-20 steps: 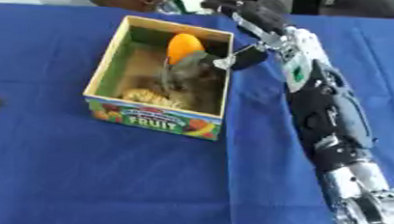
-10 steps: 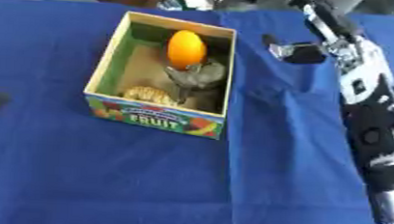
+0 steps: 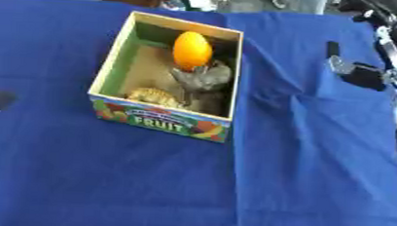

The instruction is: Pick up objects on the table and place them in the box.

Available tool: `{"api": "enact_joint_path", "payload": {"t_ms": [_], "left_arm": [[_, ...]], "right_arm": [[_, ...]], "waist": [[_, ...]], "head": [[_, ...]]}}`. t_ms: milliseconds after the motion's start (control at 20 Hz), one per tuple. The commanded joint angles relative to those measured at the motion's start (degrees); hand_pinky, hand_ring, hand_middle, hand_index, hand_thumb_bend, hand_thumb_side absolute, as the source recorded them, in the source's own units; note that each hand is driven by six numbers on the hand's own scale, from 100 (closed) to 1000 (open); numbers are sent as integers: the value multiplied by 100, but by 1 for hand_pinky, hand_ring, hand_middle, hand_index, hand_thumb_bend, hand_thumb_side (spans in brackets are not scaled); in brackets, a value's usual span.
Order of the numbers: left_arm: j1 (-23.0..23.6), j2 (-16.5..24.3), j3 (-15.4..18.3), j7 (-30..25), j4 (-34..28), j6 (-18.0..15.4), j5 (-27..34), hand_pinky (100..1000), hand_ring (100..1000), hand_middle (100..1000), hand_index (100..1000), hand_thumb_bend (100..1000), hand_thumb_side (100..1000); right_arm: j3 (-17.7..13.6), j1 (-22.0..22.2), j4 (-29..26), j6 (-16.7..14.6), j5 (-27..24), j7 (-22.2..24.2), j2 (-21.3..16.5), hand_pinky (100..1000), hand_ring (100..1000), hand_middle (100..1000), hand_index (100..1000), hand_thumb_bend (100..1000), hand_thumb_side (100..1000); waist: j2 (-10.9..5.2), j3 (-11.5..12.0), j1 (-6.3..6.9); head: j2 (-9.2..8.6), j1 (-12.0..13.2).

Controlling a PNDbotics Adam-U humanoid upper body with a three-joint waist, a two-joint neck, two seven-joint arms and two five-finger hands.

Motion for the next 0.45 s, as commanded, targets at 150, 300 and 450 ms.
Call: {"api": "enact_joint_path", "payload": {"t_ms": [150,300,450], "left_arm": [[-14,30,81,129,-91,-28,42,597,595,622,747,858,206],[2,-6,82,185,-102,-33,64,594,592,619,745,857,204],[28,-40,74,207,-95,-33,77,594,592,620,744,858,205]], "right_arm": [[-174,538,-730,294,-519,-23,39,756,949,783,962,100,309],[-250,929,-1146,513,-789,134,258,749,942,775,959,100,332],[-288,1130,-1468,769,-1054,374,453,749,942,775,959,100,346]], "waist": [[-107,-17,25],[-119,-29,47],[-138,-47,51]], "head": [[-41,229],[-2,415],[50,461]]}}
